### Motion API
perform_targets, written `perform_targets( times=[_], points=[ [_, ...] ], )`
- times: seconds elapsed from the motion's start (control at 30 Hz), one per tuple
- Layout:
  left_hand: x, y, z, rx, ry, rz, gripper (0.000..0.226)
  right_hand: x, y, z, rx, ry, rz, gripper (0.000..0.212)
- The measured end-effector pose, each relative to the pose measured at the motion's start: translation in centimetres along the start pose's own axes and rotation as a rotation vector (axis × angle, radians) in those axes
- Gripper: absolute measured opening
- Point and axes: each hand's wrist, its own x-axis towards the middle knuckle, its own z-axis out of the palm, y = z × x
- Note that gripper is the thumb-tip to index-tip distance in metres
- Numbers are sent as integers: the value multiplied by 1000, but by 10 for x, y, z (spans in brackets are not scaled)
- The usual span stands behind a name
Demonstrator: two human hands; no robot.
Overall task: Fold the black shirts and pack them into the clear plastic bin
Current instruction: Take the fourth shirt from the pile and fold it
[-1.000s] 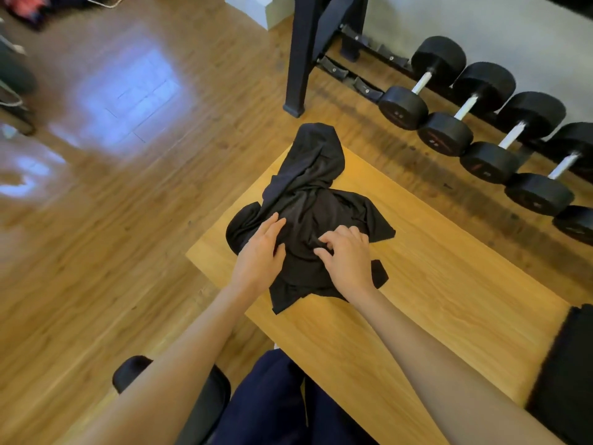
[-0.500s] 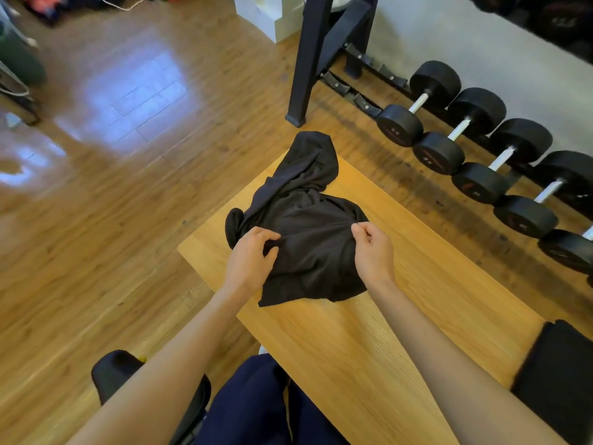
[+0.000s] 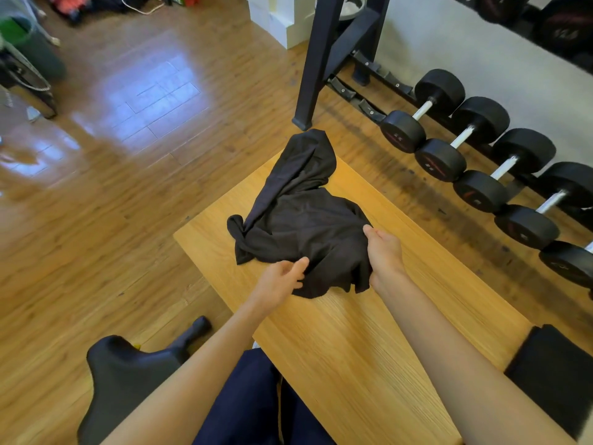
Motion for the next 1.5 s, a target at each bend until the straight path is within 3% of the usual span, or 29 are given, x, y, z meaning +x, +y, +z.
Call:
perform_targets(
  times=[0.1,0.2,0.3,0.43,0.57,0.7,0.77,0.87,0.97,1.07,1.17,1.3,1.4,1.5],
  points=[
    [-4,0,15,-111,117,-2,59,-7,-2,1,13,-39,-7,24],
    [-1,-12,21,205,361,128,64,-11,-7,1,17,-44,-37,24],
    [0,-24,17,557,423,236,51,-9,-5,-1,-52,-11,-81,33],
    [0,-29,3,634,371,364,18,-5,1,-6,-152,39,-131,41],
    [1,-11,-24,217,173,264,4,-2,5,-12,-247,81,-156,33],
    [-5,28,-45,88,138,429,8,-4,8,-15,-483,103,-267,16],
    [-8,53,-44,104,123,492,13,-10,7,-13,-575,67,-382,20],
    [-8,86,-35,170,48,557,8,-32,-8,-9,-486,-108,-505,38],
    [-5,107,-30,226,-116,589,16,-45,-20,-3,-391,-262,-549,52],
    [2,114,-28,295,-233,597,19,-44,-22,1,-391,-185,-598,45],
    [11,109,-28,358,-146,677,26,-44,-22,0,-355,-59,-641,27],
    [30,90,-28,554,-105,687,67,-44,-21,-7,-296,-24,-605,27],
    [47,75,-27,821,2,736,45,-47,-22,-15,-162,20,-541,17],
    [53,73,-33,833,139,753,23,-49,-26,-30,-3,115,-484,17]
  ],
)
